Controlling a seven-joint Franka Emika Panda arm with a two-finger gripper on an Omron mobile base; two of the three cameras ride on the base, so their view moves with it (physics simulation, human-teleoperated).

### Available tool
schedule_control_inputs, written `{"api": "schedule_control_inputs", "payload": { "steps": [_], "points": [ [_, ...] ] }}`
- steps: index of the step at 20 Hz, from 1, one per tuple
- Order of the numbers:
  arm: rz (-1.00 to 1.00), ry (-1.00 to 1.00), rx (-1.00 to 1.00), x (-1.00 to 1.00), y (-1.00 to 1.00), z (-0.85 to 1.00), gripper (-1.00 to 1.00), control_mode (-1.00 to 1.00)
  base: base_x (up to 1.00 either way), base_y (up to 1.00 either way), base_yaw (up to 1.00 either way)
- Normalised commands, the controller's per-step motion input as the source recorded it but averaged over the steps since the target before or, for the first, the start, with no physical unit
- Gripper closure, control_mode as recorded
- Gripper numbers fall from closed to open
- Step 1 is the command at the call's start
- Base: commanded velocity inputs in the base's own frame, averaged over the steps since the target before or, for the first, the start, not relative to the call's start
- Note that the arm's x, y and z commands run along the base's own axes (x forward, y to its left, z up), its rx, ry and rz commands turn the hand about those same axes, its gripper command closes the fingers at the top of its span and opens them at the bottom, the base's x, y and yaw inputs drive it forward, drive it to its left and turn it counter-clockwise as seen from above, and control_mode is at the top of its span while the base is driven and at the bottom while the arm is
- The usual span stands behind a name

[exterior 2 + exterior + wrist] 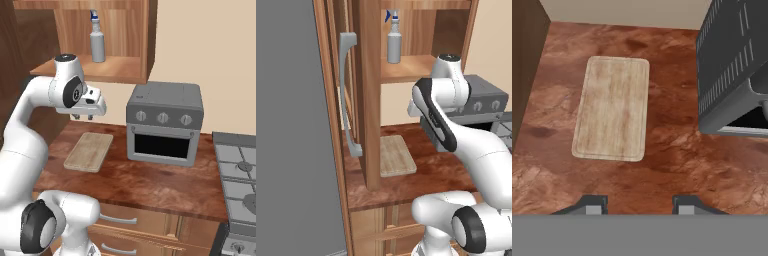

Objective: Grab the spray bottle from the cabinet, then place it next to the cutting board for sanitizing. Then grab the dish brush from the countertop next to the sink and place it next to the cutting board.

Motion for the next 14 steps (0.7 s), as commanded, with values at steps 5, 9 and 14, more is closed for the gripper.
{"api": "schedule_control_inputs", "payload": {
  "steps": [5, 9, 14],
  "points": [
    [0.0, -0.11, 0.0, -0.51, 0.0, 0.0, -1.0, -1.0, 0.0, 0.0, 0.0],
    [0.0, -0.33, -0.03, -0.81, 0.0, 0.11, -1.0, -1.0, 0.0, 0.0, 0.0],
    [0.0, -0.52, 0.0, -0.82, 0.0, 0.43, -1.0, -1.0, 0.0, 0.0, 0.0]
  ]
}}
